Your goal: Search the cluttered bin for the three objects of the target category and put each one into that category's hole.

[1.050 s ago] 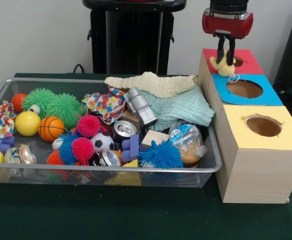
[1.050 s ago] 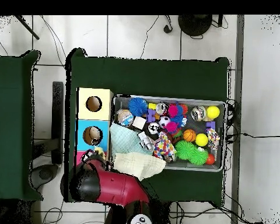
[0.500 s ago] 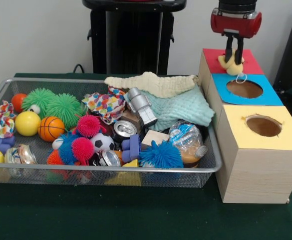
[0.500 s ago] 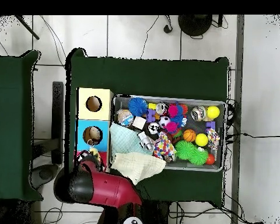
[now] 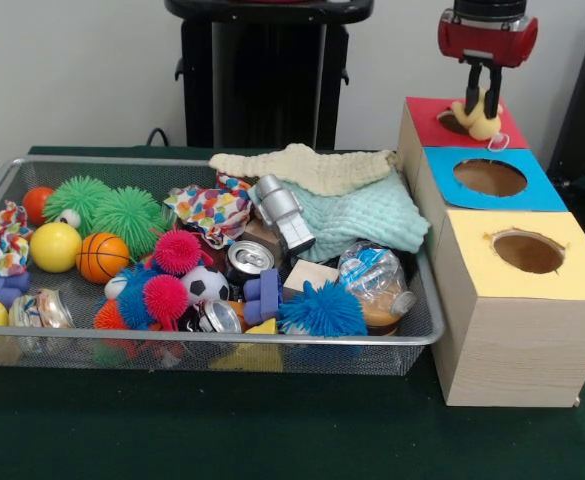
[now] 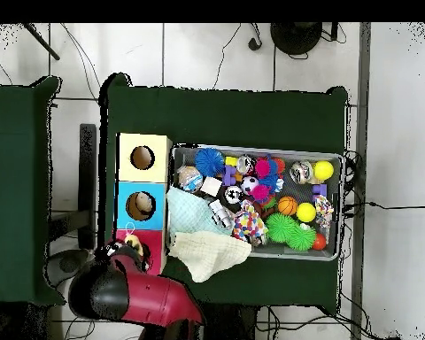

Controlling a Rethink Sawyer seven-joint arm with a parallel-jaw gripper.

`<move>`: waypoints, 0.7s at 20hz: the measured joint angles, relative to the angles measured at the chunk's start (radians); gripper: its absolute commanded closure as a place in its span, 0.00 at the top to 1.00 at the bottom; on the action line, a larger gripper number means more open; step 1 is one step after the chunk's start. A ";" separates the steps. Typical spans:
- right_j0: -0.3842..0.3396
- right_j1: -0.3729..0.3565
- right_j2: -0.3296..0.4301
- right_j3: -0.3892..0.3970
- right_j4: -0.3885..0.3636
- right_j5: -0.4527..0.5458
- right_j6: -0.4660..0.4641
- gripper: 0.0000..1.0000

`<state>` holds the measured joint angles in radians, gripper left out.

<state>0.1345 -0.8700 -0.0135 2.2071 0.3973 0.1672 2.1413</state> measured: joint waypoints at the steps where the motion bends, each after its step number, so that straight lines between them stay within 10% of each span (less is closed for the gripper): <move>1: 0.006 -0.001 -0.002 0.002 0.003 0.000 0.000 0.00; 14: 0.046 -0.005 -0.013 0.024 0.028 -0.006 0.000 0.00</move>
<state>0.1800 -0.8754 -0.0267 2.2306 0.4257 0.1612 2.1413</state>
